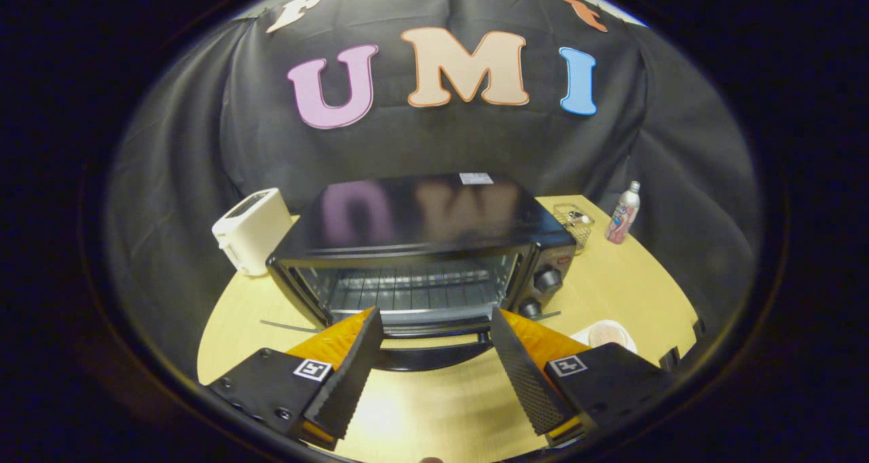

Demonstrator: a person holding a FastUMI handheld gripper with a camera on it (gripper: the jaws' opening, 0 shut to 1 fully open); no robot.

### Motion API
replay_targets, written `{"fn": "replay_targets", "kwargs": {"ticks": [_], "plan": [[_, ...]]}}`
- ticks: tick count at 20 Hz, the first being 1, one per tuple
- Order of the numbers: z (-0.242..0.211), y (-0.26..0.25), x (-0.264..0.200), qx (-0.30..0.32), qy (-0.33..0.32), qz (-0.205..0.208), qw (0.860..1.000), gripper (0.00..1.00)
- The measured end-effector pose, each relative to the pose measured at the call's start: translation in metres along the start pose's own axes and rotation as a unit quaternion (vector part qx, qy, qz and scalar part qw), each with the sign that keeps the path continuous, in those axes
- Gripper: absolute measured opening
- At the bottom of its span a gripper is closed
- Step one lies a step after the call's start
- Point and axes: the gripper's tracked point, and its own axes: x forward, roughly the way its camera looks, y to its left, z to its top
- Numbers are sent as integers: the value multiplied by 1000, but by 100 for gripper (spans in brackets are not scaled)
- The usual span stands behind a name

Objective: Open the toaster oven, put the food inside, and close the toaster oven door.

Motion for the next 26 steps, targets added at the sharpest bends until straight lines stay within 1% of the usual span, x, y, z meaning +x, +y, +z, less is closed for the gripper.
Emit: {"fn": "replay_targets", "kwargs": {"ticks": [4,7,11,15,18,23,26], "plan": [[-30,-4,-11,-2,20,-3,1000,100],[-41,-4,-10,6,35,-4,999,100],[-66,-7,-15,-2,60,-6,998,100],[-101,-7,-6,-7,98,-14,995,100],[-122,3,3,-5,111,-4,994,100],[-137,8,16,-11,124,2,992,100],[-137,9,20,-5,128,9,992,100]]}}
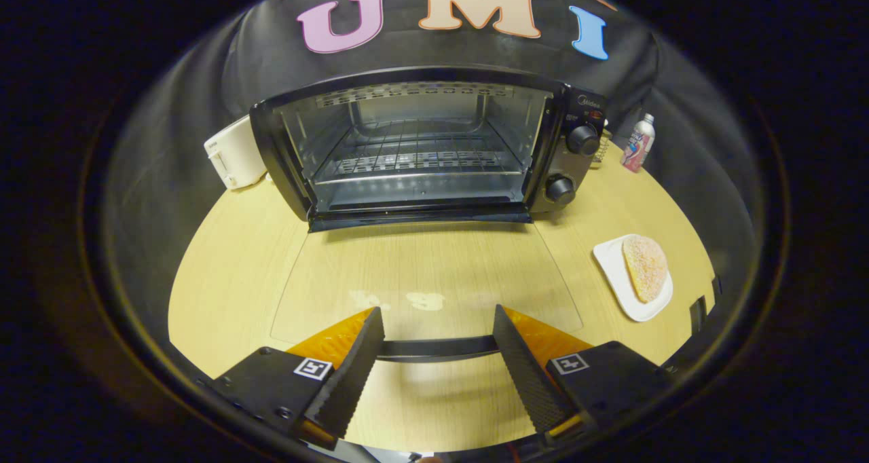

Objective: Open the toaster oven, put the food inside, and close the toaster oven door.

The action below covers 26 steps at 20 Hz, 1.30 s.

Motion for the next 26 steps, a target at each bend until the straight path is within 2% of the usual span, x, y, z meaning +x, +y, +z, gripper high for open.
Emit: {"fn": "replay_targets", "kwargs": {"ticks": [3,5,9,13,16,21,26], "plan": [[17,-7,-5,-2,-20,6,1000,99],[38,-24,-12,0,-44,-6,999,99],[73,-82,-17,15,-72,-60,995,99],[89,-141,-14,32,-76,-110,991,99],[88,-184,-9,49,-62,-150,986,99],[75,-240,0,91,-39,-192,976,100],[52,-274,17,117,-10,-209,971,99]]}}
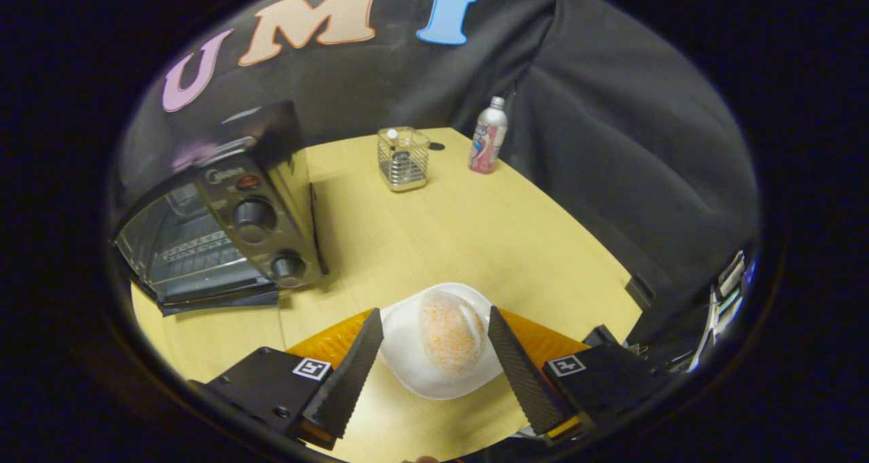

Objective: Open the toaster oven, put the food inside, and close the toaster oven door.

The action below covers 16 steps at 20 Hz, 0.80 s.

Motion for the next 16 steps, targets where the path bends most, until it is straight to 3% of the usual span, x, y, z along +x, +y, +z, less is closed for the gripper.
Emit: {"fn": "replay_targets", "kwargs": {"ticks": [16], "plan": [[-54,-12,41,52,81,25,995,99]]}}
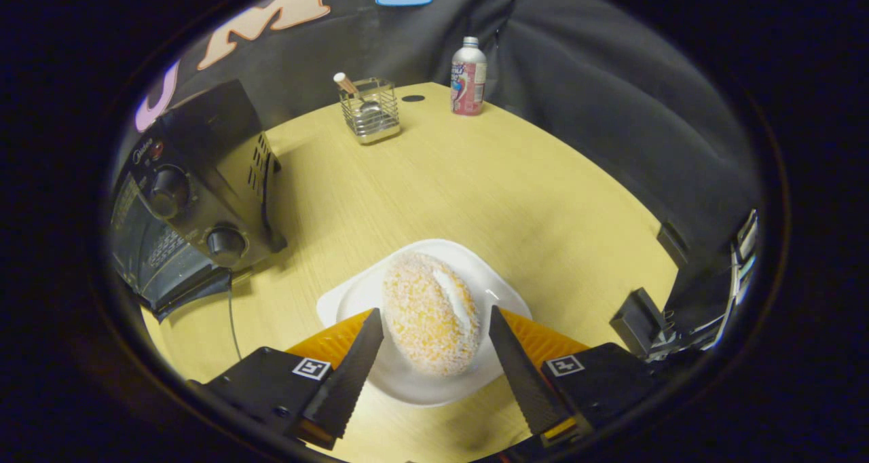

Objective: Open the toaster oven, put the food inside, and close the toaster oven door.

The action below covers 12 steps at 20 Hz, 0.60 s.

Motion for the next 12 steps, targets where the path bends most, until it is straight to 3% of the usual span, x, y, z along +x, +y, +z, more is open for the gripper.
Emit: {"fn": "replay_targets", "kwargs": {"ticks": [5,8,12], "plan": [[-3,1,4,15,4,2,1000,75],[1,2,4,41,3,3,999,67],[29,12,-7,119,-39,19,992,67]]}}
